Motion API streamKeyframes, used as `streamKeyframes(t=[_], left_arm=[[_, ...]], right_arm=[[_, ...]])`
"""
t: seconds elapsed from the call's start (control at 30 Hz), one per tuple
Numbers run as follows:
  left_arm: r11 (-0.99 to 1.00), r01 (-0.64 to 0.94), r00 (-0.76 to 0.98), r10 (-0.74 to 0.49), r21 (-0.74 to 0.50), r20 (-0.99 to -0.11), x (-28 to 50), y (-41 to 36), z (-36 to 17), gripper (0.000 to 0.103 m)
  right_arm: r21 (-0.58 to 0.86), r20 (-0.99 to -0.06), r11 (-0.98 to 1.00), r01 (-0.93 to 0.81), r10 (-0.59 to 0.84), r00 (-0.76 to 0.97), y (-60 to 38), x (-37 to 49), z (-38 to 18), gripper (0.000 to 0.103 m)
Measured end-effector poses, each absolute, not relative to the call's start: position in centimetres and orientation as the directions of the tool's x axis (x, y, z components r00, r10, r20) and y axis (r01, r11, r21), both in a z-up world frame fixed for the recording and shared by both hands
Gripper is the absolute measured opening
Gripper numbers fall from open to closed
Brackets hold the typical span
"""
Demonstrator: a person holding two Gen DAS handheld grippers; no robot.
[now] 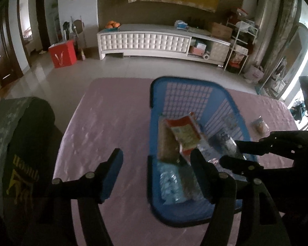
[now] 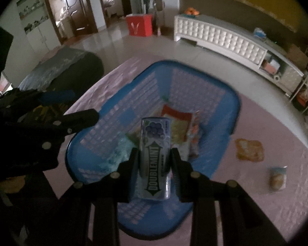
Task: Organize snacks
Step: 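Lower the Doublemint tube into the basket and open the right tool, then move both tools back toward the remaining snacks on the table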
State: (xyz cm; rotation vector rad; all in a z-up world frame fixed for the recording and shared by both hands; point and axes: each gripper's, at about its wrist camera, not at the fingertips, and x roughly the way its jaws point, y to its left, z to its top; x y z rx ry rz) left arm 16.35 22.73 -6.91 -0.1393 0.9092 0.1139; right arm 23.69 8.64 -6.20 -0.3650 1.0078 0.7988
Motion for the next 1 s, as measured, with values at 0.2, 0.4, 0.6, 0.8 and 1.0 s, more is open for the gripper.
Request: streamKeyframes(t=[0.2,0.4,0.6,0.8,1.0], left_arm=[[0.98,-0.18,0.594,0.041,-0.083,-0.803,15.1,23.7,-7.6,0.066],[0.979,-0.18,0.596,0.032,-0.095,-0.803,15.0,23.9,-7.7,0.066],[0.981,-0.17,0.594,0.03,-0.089,-0.804,14.6,23.5,-7.8,0.066],[0.983,-0.164,0.597,0.03,-0.085,-0.801,14.2,22.8,-7.2,0.066],[0.989,-0.139,0.599,0.037,-0.058,-0.8,13.9,20.8,-6.4,0.066]], right_arm=[[0.101,-0.885,0.638,-0.763,0.408,0.225,10.5,22.9,-7.9,0.035],[0.102,-0.897,0.629,-0.771,0.392,0.202,11.3,22.5,-8.9,0.035],[0.14,-0.9,0.617,-0.774,0.406,0.16,11.2,22.6,-10.0,0.035],[0.191,-0.879,0.613,-0.766,0.455,0.145,9.8,22.7,-9.1,0.064],[0.172,-0.85,0.641,-0.748,0.48,0.216,6.9,22.5,-6.2,0.065]])
